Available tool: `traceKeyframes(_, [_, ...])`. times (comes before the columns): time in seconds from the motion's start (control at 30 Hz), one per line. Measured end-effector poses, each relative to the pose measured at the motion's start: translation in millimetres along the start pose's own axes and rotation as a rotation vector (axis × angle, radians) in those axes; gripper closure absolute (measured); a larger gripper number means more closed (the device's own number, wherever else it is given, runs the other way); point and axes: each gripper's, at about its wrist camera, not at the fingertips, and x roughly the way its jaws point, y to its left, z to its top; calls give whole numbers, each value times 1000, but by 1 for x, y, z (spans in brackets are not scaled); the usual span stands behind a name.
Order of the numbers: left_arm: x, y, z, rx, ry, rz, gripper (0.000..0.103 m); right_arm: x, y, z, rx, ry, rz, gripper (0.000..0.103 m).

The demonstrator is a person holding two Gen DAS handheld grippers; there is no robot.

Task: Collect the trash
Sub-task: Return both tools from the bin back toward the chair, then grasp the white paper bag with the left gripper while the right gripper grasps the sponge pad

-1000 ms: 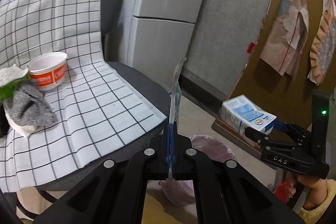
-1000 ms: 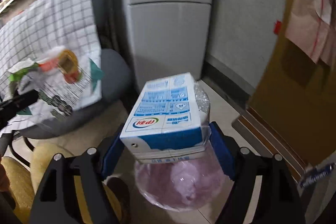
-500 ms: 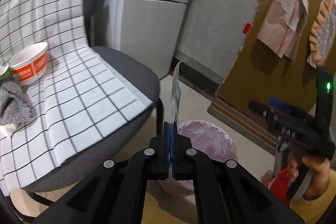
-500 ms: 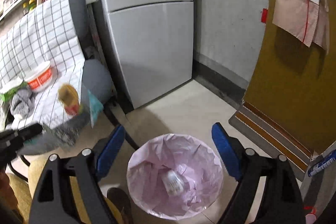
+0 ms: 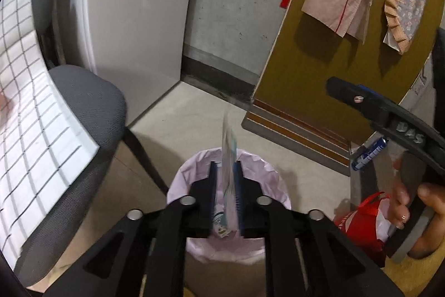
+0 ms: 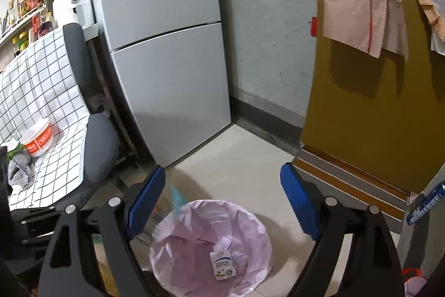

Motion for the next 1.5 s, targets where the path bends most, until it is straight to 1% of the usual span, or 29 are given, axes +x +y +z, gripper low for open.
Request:
traceKeyframes(0.13, [10,3,-5,-11,27,24,84,-1,-4,0,5,0,-10,20])
traceKeyframes(0.23, [-3,13,-10,-25,18,56,84,-2,2,0,-1,4,3,20])
traceKeyframes(0.33, [-27,30,-16,-48,-11,120,84,-5,16,3,-18,-1,30,20])
traceKeyframes(0.47, [-71,58,-34,-78,-41,254,84,-12,47,7,-64,-11,86,20])
traceKeyframes(0.5, [-78,63,-36,-86,-45,274,84,-14,55,7,-77,-11,102,20])
traceKeyframes(0.57, [-102,82,-51,-126,-55,339,81,-16,76,8,-106,-9,146,20])
traceKeyframes(0.6, [-110,87,-55,-141,-60,358,78,-18,86,7,-119,-6,170,20])
traceKeyframes(0.73, [-151,120,-81,-228,-74,463,73,-21,140,5,-201,13,276,20])
traceKeyframes(0.87, [-195,158,-111,-348,-106,577,67,-24,195,2,-286,30,390,20])
traceKeyframes(0.93, [-213,175,-124,-391,-122,633,60,-24,226,0,-329,39,453,20])
traceKeyframes(1.0, [-229,190,-134,-433,-135,679,57,-24,250,-1,-362,50,494,20])
traceKeyframes(1.07, [-244,207,-145,-478,-138,743,56,-23,282,-2,-406,59,554,20])
traceKeyframes(1.17, [-264,231,-158,-538,-133,824,56,-23,329,-5,-465,53,602,20])
traceKeyframes(1.27, [-280,252,-167,-592,-131,882,56,-21,373,-10,-515,56,645,20])
traceKeyframes(1.33, [-294,266,-174,-633,-142,902,56,-22,405,-12,-558,52,678,20])
traceKeyframes(1.4, [-302,276,-179,-660,-154,903,56,-23,428,-14,-591,44,694,26])
traceKeyframes(1.47, [-307,285,-182,-678,-162,903,56,-23,457,-16,-639,31,717,45])
traceKeyframes(1.5, [-308,287,-182,-681,-164,904,56,-22,470,-17,-662,24,718,48])
